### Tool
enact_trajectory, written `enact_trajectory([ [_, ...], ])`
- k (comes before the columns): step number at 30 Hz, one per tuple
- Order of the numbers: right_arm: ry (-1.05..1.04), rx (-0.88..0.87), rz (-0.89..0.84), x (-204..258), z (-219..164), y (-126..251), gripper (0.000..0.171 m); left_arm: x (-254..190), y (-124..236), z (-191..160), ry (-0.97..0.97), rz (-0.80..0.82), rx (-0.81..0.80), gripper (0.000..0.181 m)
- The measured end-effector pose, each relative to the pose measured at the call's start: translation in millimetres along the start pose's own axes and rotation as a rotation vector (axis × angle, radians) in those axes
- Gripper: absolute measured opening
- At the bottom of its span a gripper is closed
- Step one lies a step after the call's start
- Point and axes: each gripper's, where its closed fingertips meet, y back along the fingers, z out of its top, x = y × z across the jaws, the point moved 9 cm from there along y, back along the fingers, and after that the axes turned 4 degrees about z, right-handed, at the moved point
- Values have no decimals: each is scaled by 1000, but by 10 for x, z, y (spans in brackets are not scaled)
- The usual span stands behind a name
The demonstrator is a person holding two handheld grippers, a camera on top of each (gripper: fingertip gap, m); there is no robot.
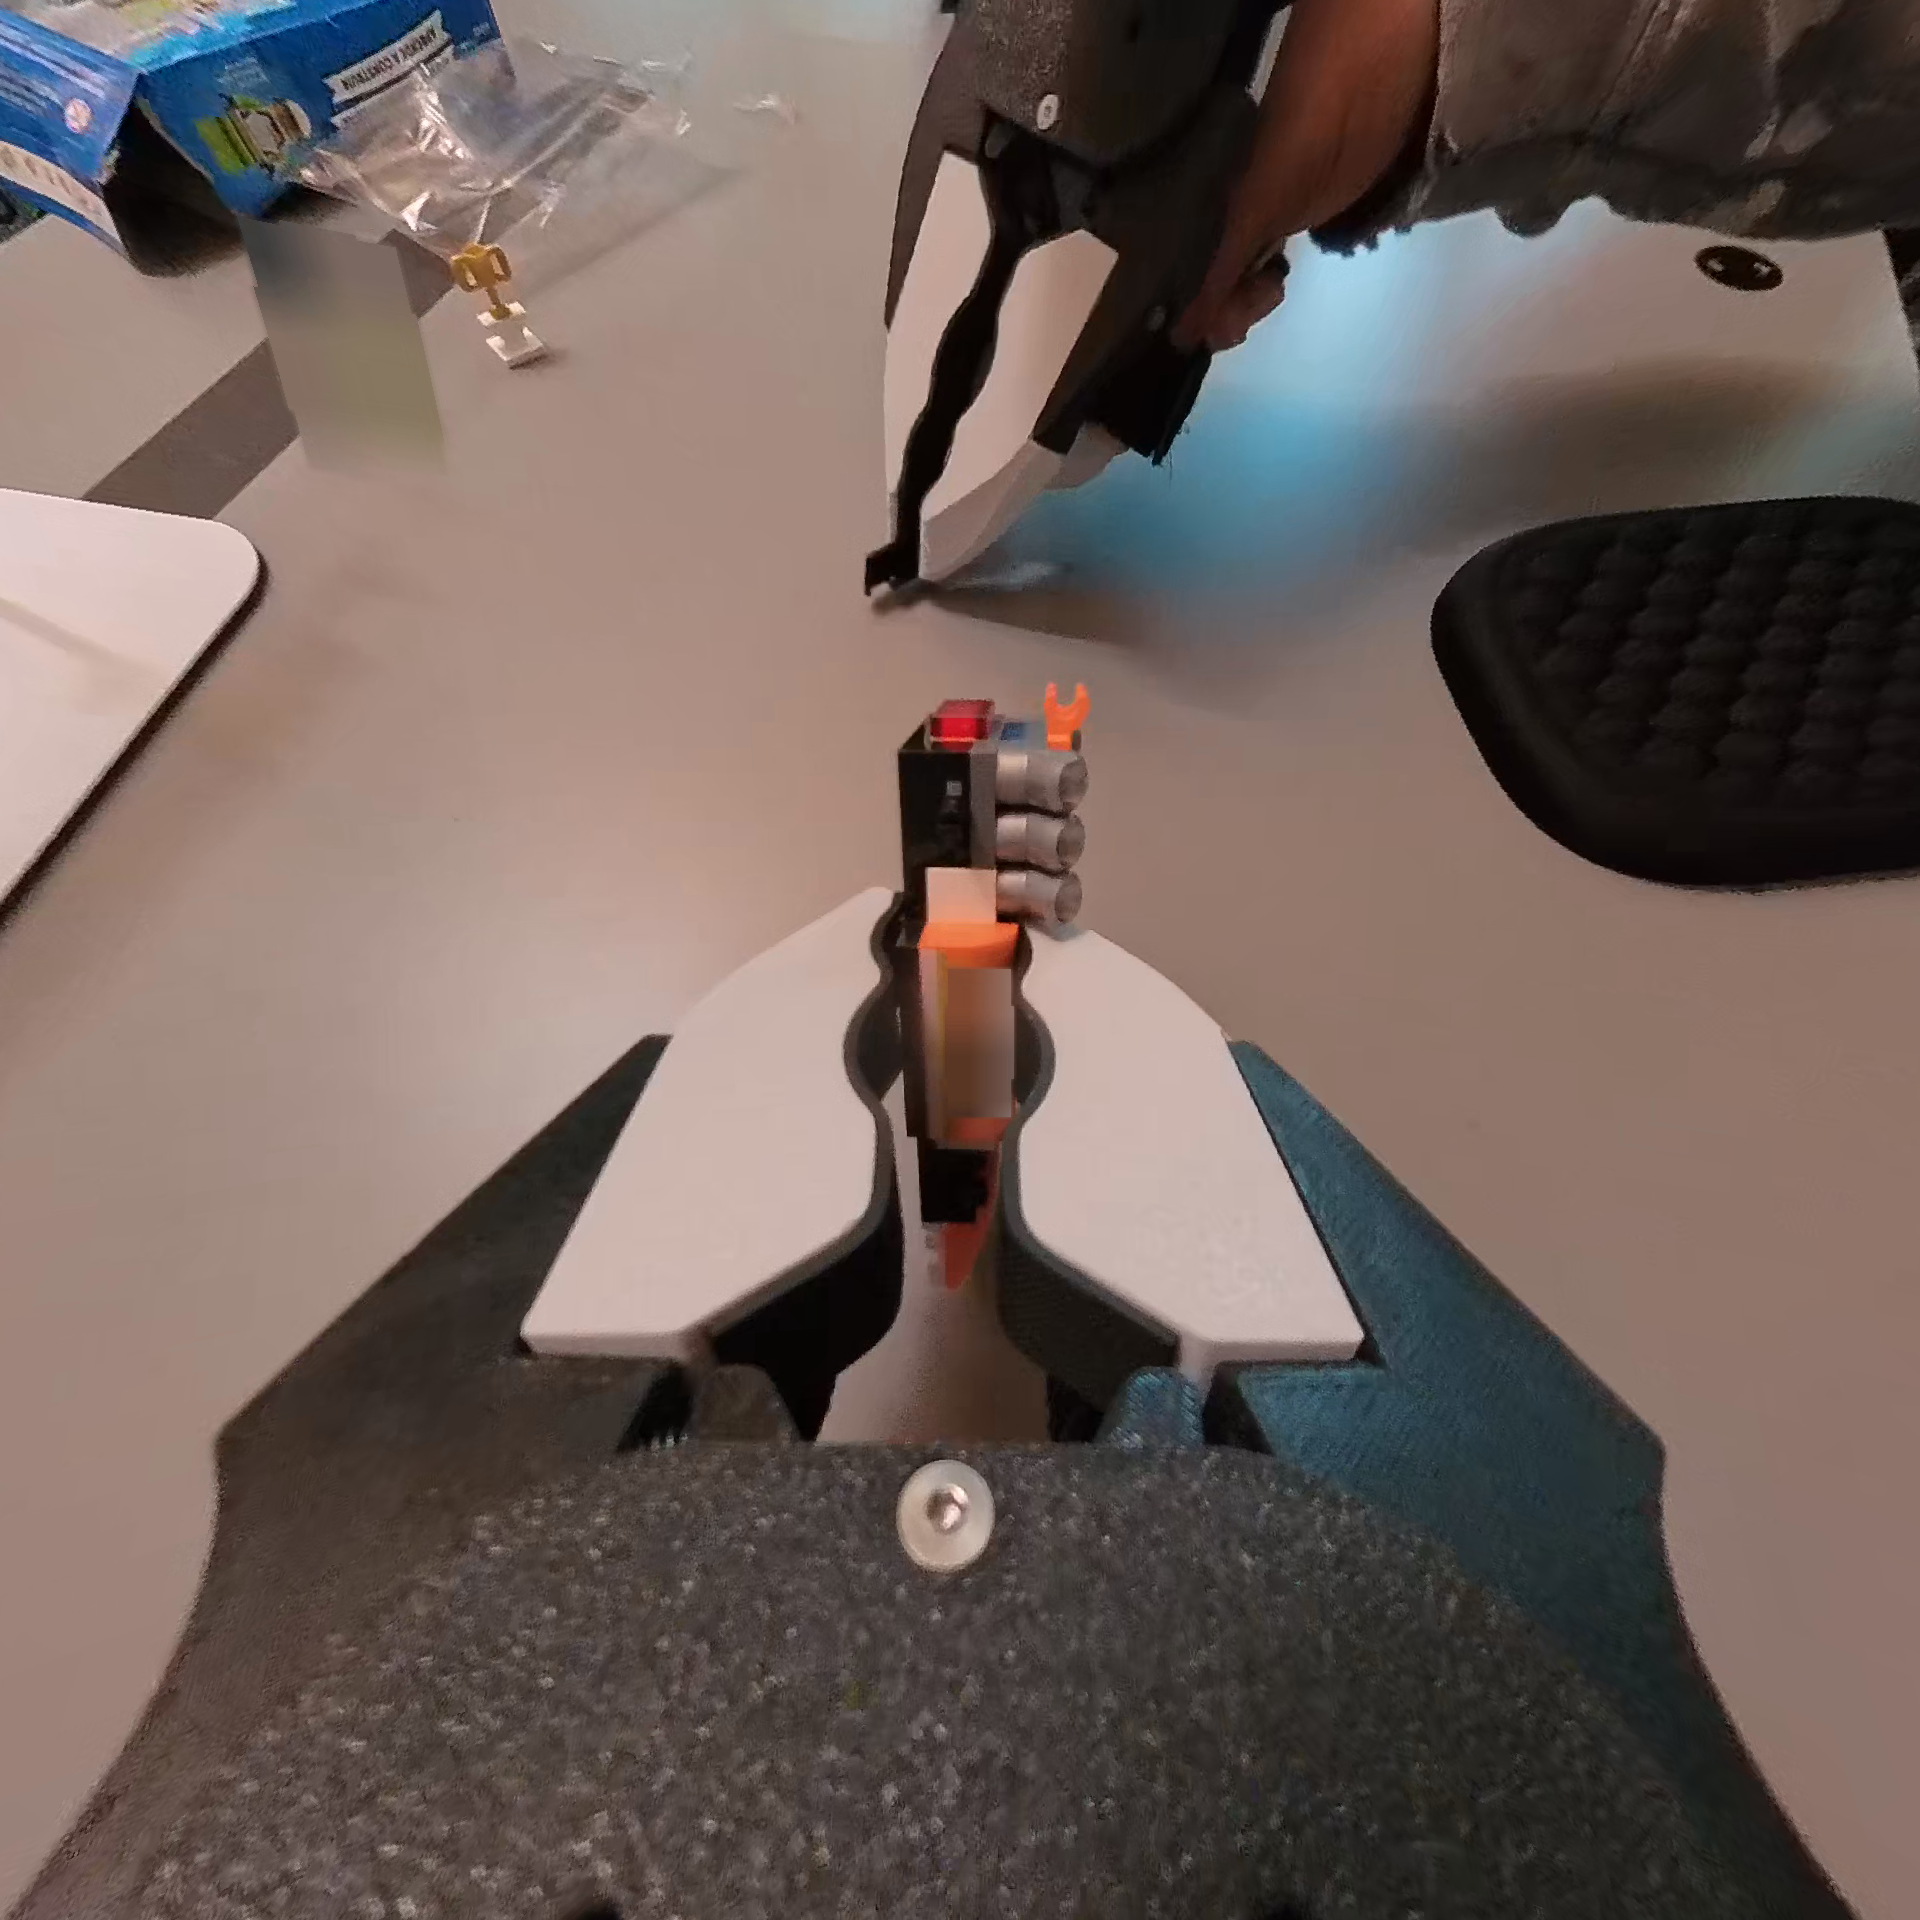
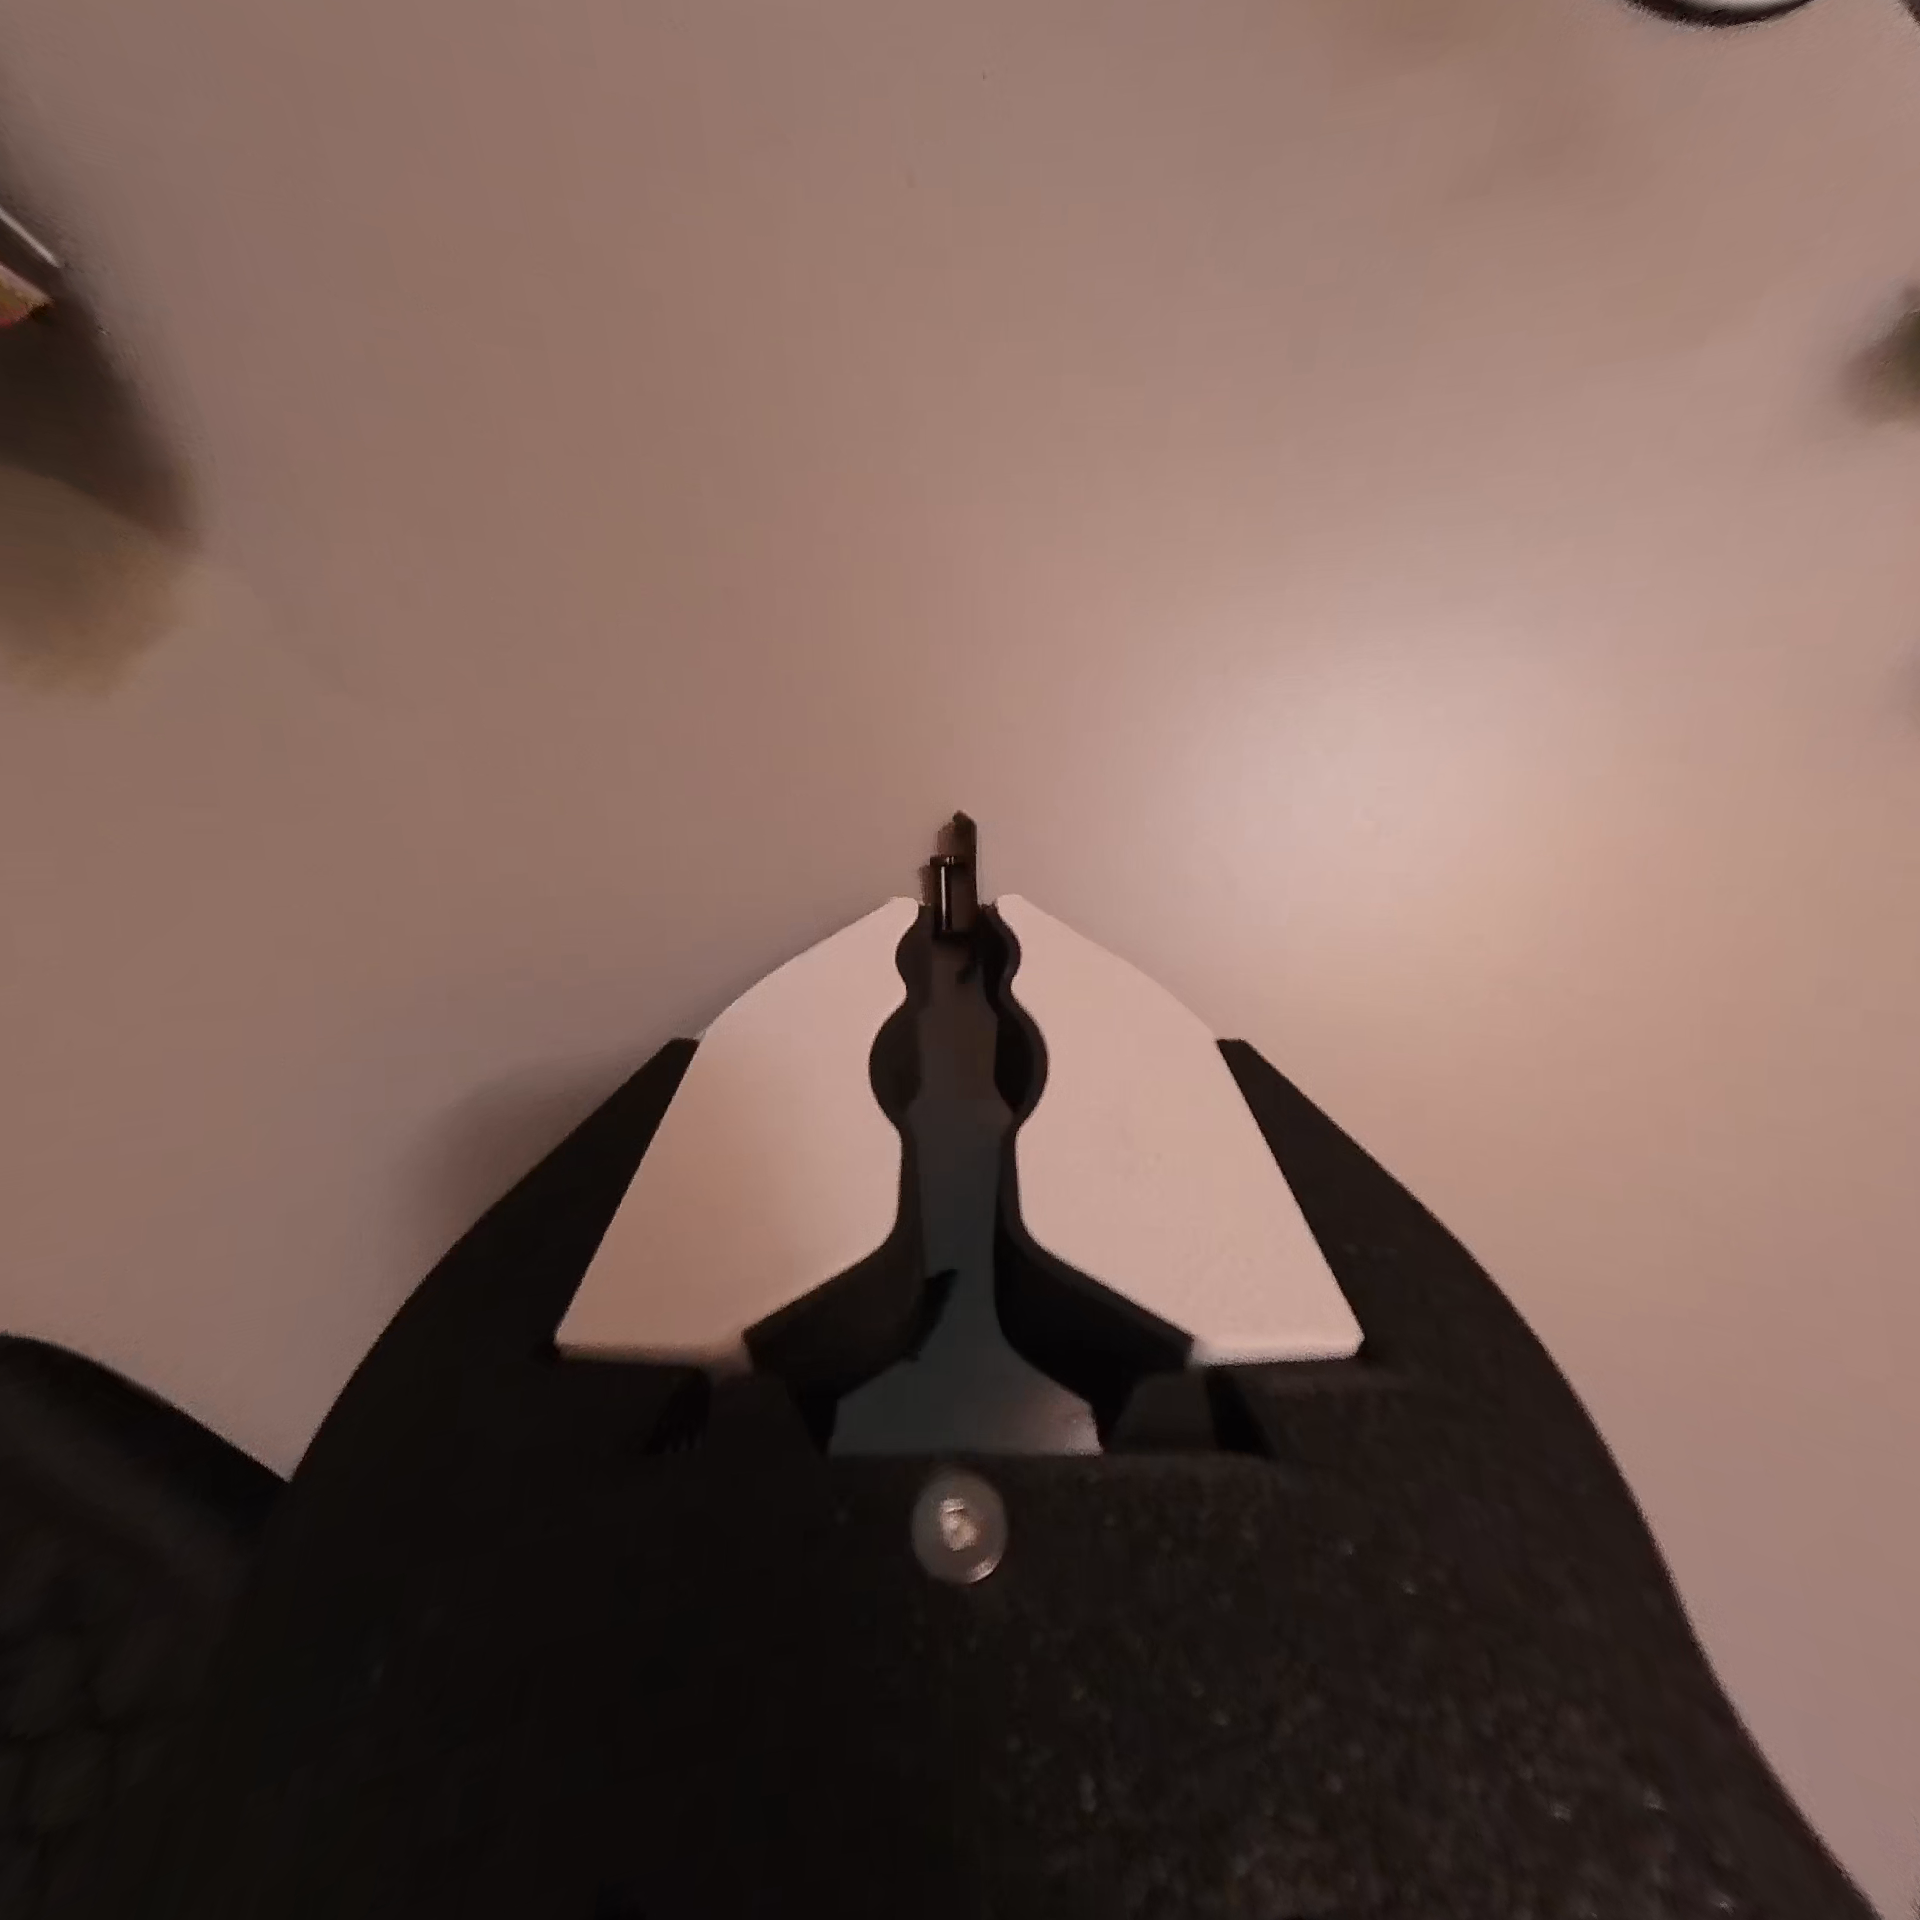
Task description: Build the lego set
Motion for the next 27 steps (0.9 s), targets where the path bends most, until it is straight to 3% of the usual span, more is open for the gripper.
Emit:
enact_trajectory([
  [9,181,-230,-28,342,197,175,8,-64,-61,1,55,-62,-3,15],
  [16,331,-471,-1,822,587,396,8,-63,-23,59,113,-82,-76,15],
  [27,567,-401,-5,1208,930,525,8,-36,54,118,186,-104,-168,15],
])
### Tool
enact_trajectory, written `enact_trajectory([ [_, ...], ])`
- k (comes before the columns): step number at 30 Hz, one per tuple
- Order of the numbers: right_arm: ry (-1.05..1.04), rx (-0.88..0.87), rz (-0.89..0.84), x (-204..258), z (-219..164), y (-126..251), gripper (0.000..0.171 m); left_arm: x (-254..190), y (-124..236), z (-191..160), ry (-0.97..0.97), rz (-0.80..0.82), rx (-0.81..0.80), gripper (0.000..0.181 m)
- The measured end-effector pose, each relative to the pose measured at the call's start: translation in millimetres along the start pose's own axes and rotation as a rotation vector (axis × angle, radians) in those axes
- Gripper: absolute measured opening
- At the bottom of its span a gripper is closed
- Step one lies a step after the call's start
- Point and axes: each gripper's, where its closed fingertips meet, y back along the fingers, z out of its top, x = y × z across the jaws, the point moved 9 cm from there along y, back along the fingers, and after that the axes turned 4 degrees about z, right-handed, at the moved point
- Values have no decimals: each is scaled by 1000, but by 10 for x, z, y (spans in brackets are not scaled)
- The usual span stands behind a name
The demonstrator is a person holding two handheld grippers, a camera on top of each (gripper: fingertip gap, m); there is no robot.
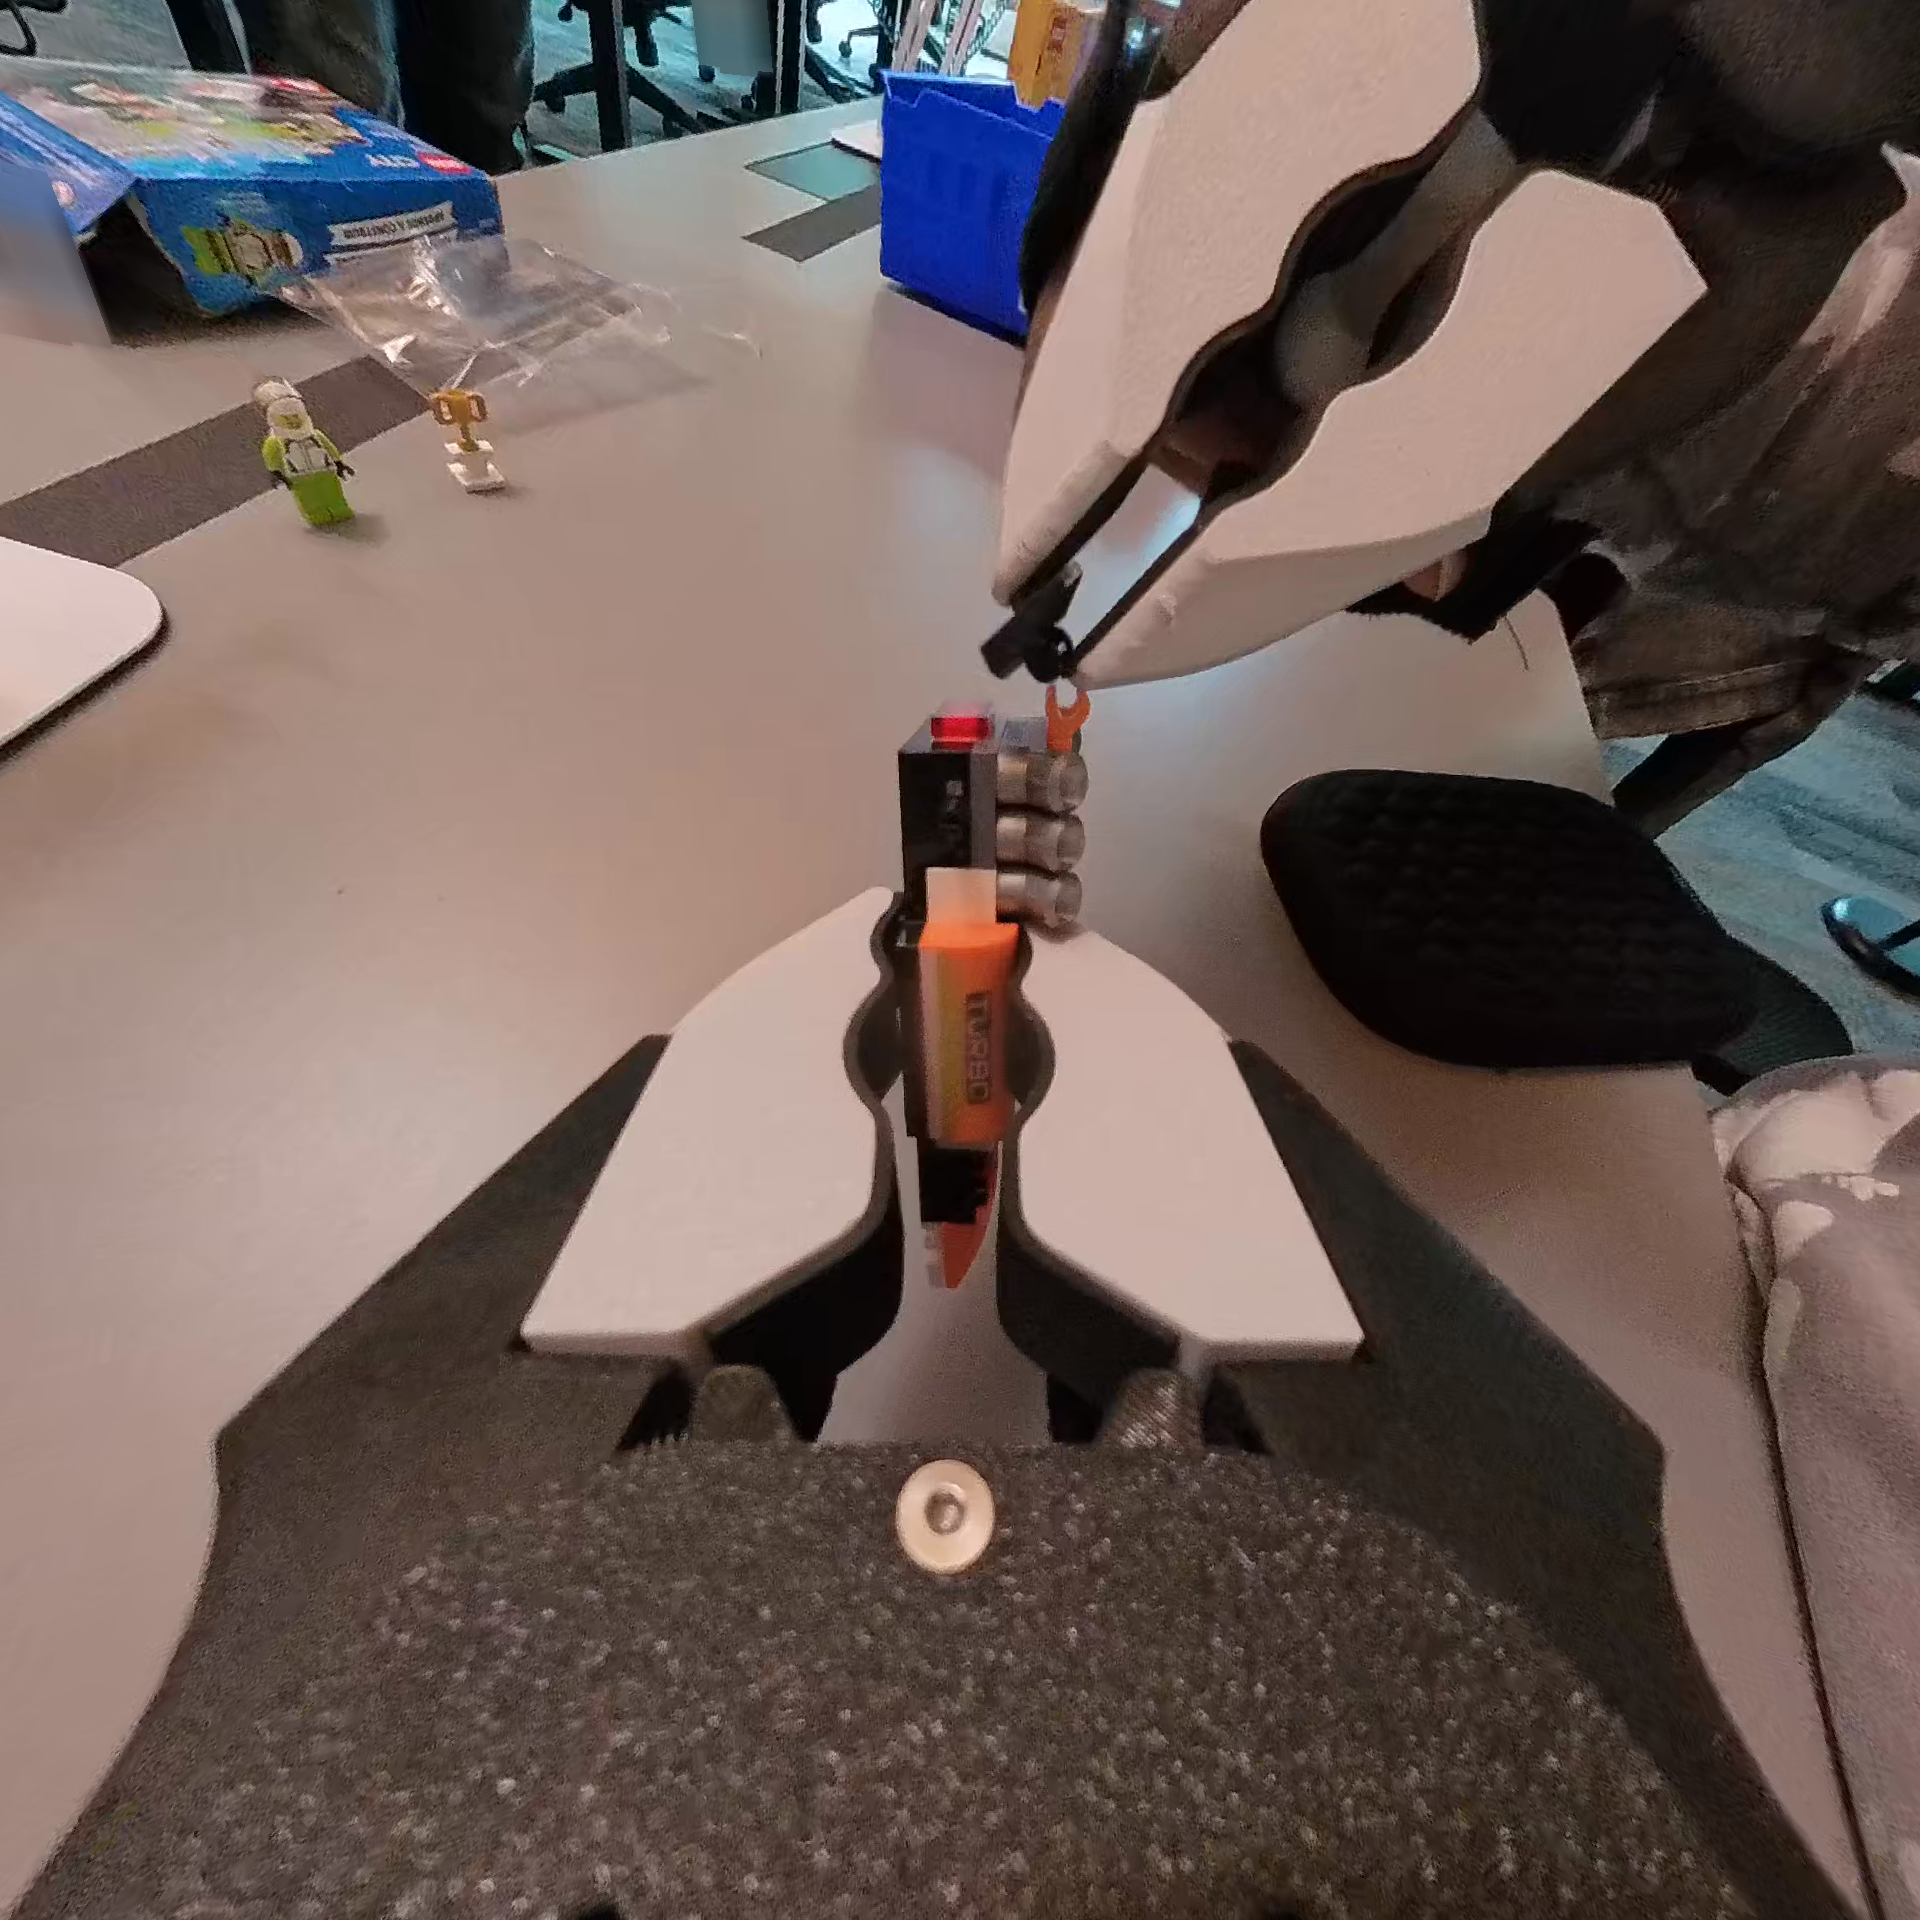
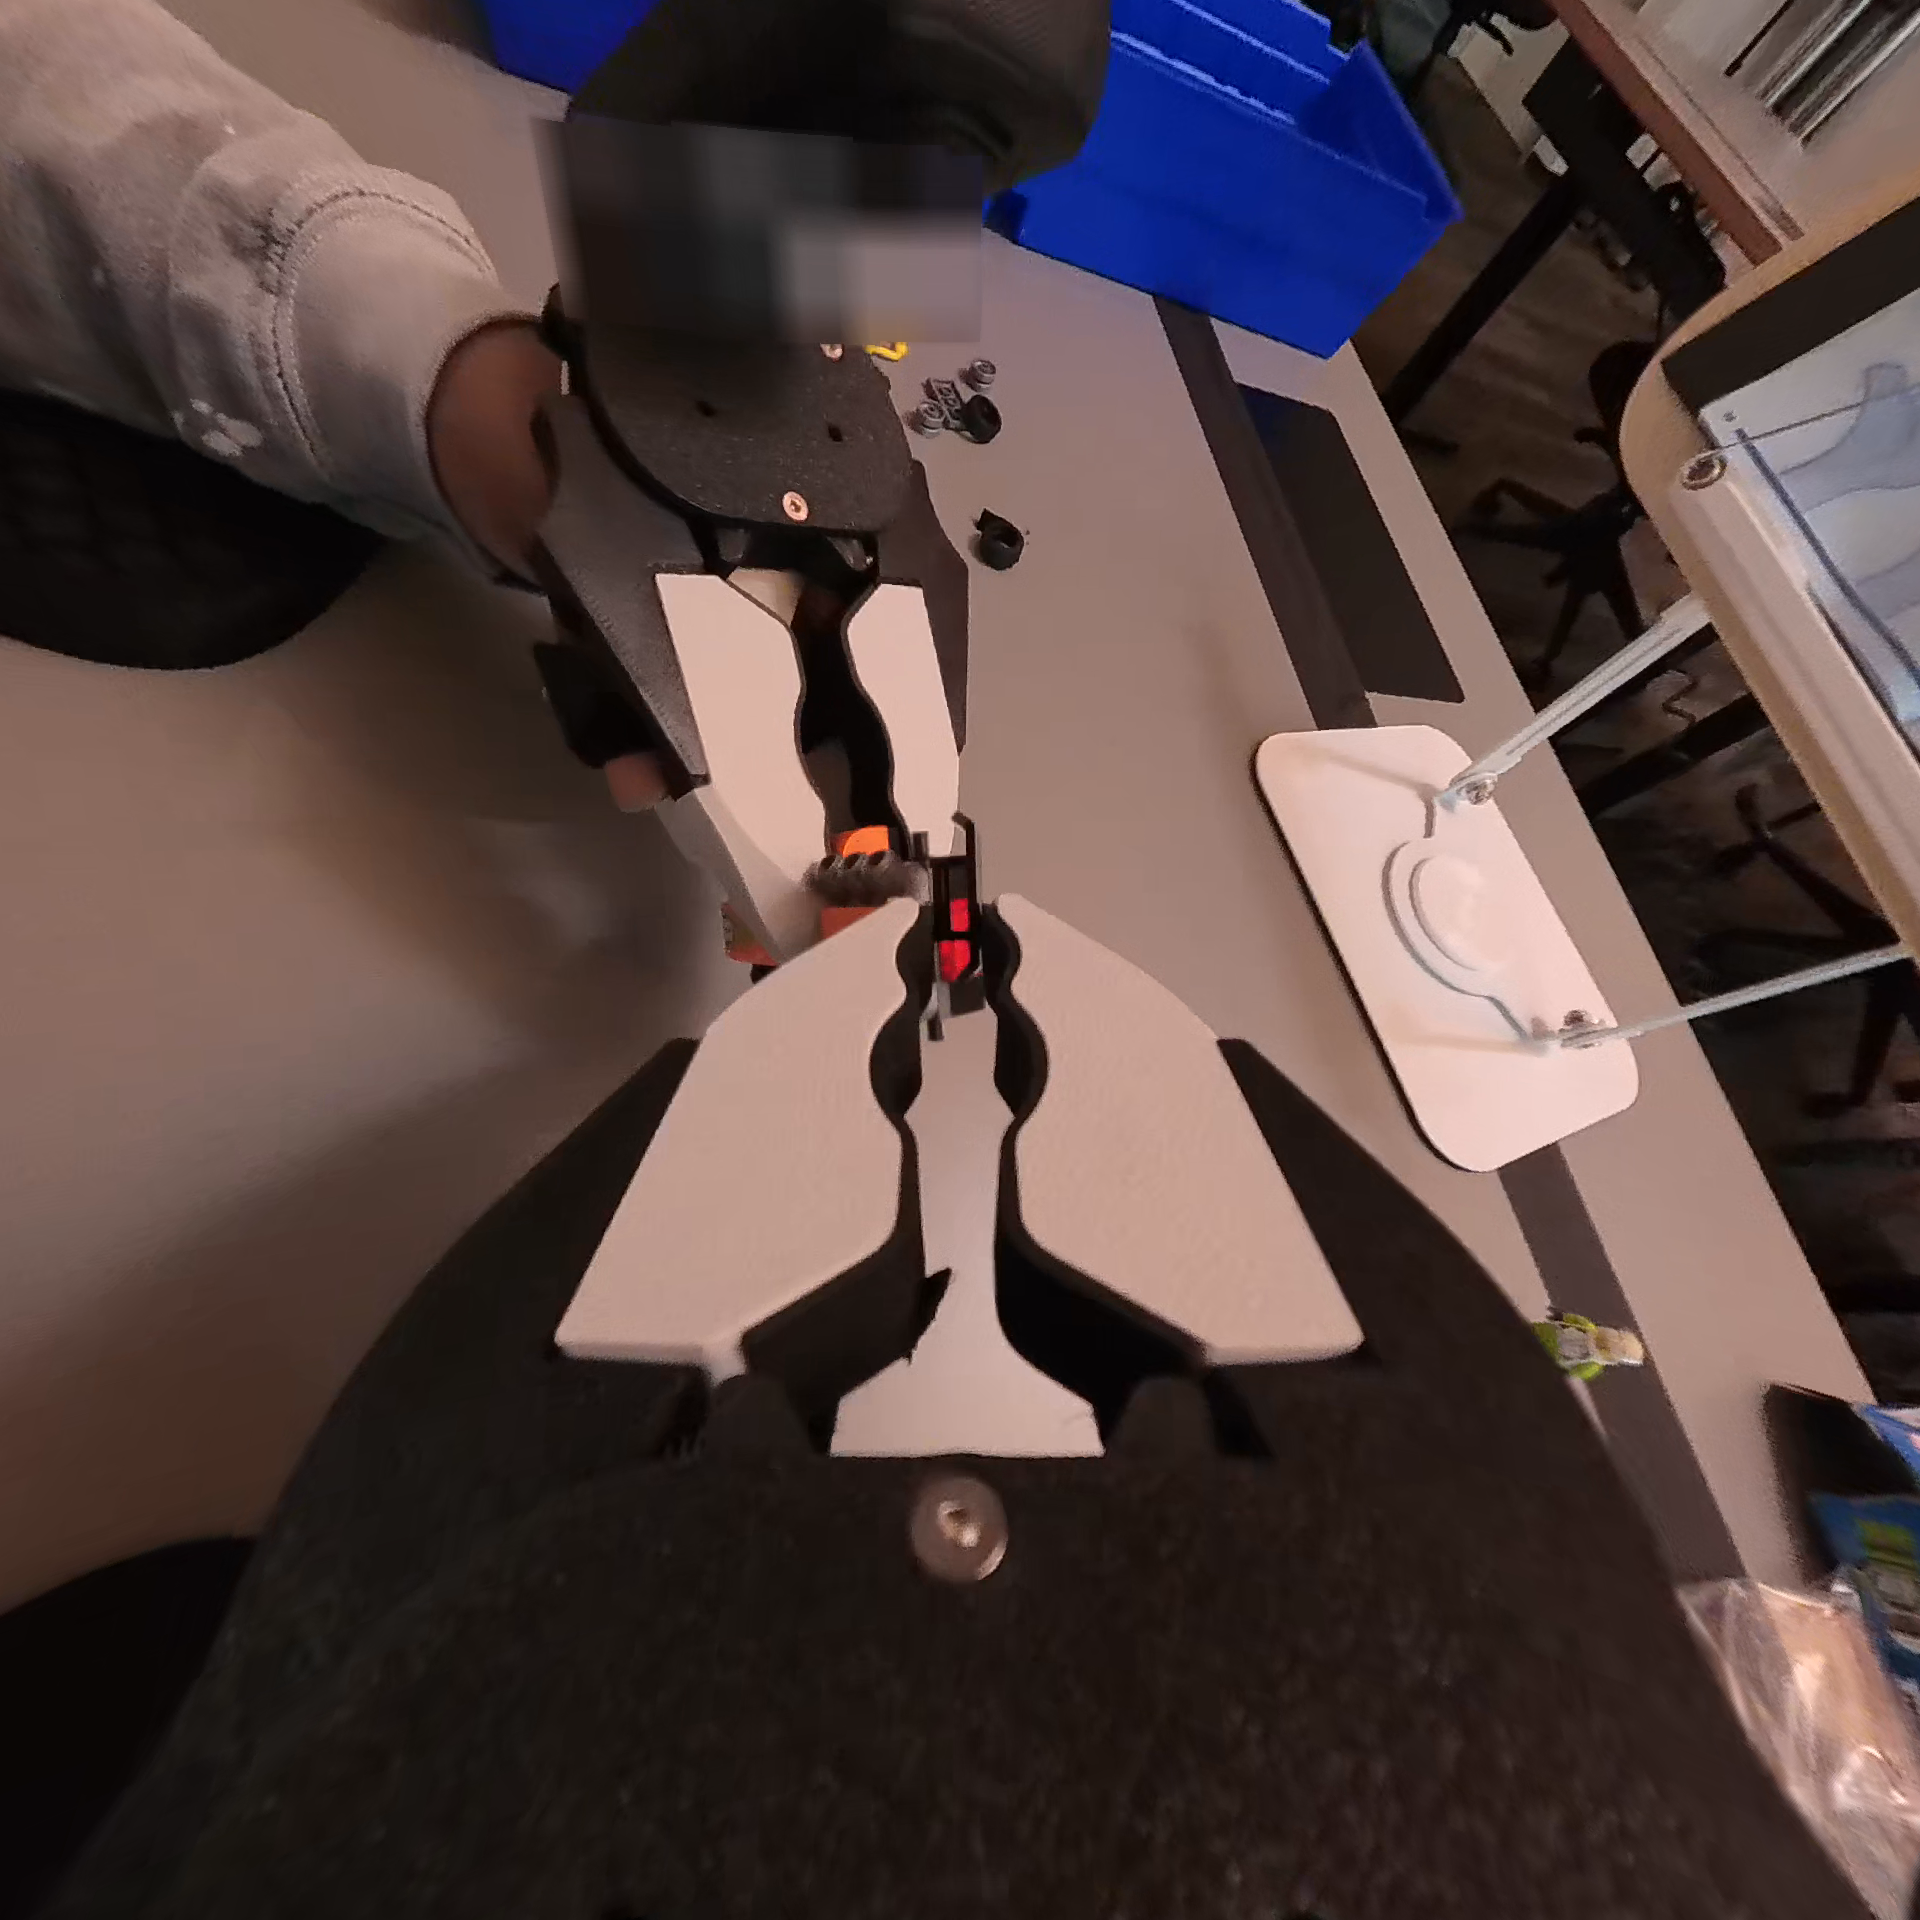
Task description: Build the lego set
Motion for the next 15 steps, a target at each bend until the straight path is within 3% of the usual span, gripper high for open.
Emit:
enact_trajectory([
  [15,111,83,-20,68,42,43,9,-16,10,13,35,-38,5,15],
])
